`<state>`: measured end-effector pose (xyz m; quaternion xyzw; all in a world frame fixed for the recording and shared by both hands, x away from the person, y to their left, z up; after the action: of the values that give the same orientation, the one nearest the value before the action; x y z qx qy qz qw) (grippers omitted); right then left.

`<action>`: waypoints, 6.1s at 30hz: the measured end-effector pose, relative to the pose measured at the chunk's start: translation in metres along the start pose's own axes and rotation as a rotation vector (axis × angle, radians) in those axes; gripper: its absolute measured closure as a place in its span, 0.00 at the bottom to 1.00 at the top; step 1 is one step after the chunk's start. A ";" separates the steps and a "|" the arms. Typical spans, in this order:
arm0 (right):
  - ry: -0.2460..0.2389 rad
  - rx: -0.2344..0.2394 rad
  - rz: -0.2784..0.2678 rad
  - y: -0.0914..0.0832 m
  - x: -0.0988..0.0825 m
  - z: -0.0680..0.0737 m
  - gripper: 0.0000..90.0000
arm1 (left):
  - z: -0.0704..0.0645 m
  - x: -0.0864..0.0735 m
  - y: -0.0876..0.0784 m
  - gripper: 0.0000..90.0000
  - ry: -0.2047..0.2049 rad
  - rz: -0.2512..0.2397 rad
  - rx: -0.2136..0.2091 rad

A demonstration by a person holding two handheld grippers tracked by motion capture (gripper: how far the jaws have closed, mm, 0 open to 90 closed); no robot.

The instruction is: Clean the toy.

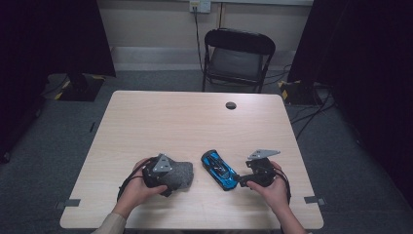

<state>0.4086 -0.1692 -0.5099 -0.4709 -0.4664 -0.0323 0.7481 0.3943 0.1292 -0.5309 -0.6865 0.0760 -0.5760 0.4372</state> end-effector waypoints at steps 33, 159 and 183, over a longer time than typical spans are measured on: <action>-0.048 0.084 0.008 0.009 -0.006 0.013 0.75 | -0.003 0.035 0.013 0.71 -0.170 -0.059 0.138; -0.039 0.037 -0.013 0.009 -0.008 0.009 0.60 | -0.011 0.039 0.019 0.75 -0.130 0.113 0.032; -0.036 0.041 -0.013 0.010 -0.008 0.009 0.59 | -0.016 0.069 0.029 0.39 -0.119 -0.034 0.053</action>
<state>0.4030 -0.1608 -0.5212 -0.4530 -0.4834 -0.0193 0.7488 0.4150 0.0612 -0.5018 -0.7089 0.0230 -0.5434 0.4492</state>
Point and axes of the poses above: each handheld gripper's, and its own axes: y roughly forward along the jaws, x roughly out of its top, z roughly to its left, the point moved 6 cm from there along y, roughly forward along the jaws, and after that the axes turned 2 degrees about -z, right-handed, at the moved point
